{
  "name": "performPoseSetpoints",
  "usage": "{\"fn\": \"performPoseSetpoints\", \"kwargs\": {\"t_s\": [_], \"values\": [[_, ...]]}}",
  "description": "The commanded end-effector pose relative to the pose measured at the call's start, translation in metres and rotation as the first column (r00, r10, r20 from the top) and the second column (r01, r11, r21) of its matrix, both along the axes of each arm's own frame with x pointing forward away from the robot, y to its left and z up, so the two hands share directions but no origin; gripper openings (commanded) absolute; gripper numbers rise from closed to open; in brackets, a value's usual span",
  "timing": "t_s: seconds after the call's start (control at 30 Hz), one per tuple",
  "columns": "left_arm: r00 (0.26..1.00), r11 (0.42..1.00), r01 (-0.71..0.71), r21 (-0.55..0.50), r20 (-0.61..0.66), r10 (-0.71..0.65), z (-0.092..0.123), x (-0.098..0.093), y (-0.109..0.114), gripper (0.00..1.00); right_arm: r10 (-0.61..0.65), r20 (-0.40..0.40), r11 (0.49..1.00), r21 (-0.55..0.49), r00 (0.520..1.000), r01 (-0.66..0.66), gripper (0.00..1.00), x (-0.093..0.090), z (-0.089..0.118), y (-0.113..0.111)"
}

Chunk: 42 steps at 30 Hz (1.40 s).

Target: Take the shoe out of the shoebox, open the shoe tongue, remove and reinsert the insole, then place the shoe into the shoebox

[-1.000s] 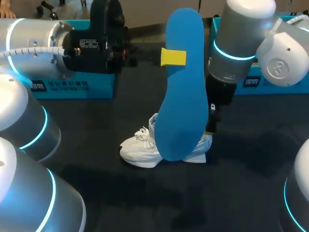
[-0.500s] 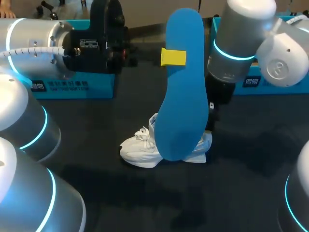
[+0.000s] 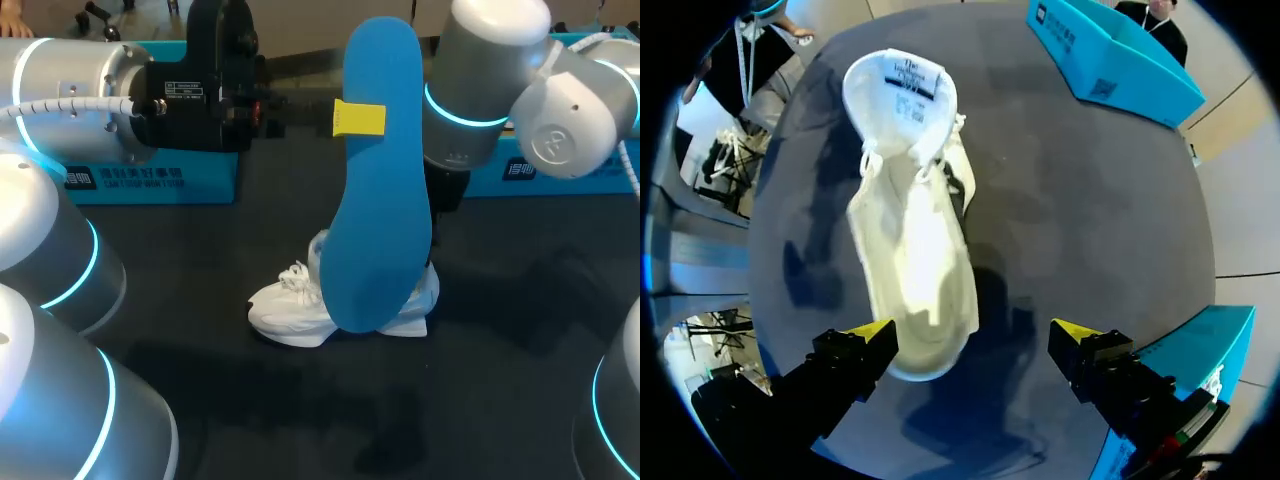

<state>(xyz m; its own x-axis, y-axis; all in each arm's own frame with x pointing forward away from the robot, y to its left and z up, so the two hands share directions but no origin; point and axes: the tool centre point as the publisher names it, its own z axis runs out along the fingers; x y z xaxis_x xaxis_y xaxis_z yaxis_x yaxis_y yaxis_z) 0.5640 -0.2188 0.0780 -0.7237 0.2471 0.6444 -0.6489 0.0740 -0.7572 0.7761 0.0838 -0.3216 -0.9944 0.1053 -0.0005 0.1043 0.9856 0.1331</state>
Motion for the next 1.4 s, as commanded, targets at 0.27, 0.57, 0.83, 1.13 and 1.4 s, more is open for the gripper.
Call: {"fn": "performPoseSetpoints", "kwargs": {"t_s": [0.27,0.57,0.83,1.13,1.4], "values": [[1.000,1.000,-0.001,-0.001,0.000,0.001,-0.001,-0.001,-0.001,0.00,-0.024,-0.023,0.999,-0.037,0.999,0.023,1.00,-0.007,0.003,0.015],[1.000,1.000,-0.001,-0.001,0.000,0.001,-0.001,-0.001,-0.001,0.00,-0.036,-0.026,0.997,-0.066,0.999,0.034,1.00,-0.008,-0.005,0.033],[1.000,1.000,-0.001,-0.001,0.000,0.001,-0.001,-0.001,-0.001,0.00,-0.039,-0.038,0.997,-0.067,0.999,0.037,1.00,-0.003,-0.030,0.049],[1.000,1.000,-0.001,-0.001,0.000,0.001,-0.001,-0.001,-0.001,0.00,-0.047,-0.034,0.998,-0.052,0.998,0.046,1.00,0.001,-0.045,0.064],[1.000,1.000,-0.001,-0.001,0.000,0.001,-0.001,-0.001,-0.001,0.00,-0.080,-0.048,0.996,-0.053,0.996,0.077,0.82,-0.006,-0.053,0.059]]}}
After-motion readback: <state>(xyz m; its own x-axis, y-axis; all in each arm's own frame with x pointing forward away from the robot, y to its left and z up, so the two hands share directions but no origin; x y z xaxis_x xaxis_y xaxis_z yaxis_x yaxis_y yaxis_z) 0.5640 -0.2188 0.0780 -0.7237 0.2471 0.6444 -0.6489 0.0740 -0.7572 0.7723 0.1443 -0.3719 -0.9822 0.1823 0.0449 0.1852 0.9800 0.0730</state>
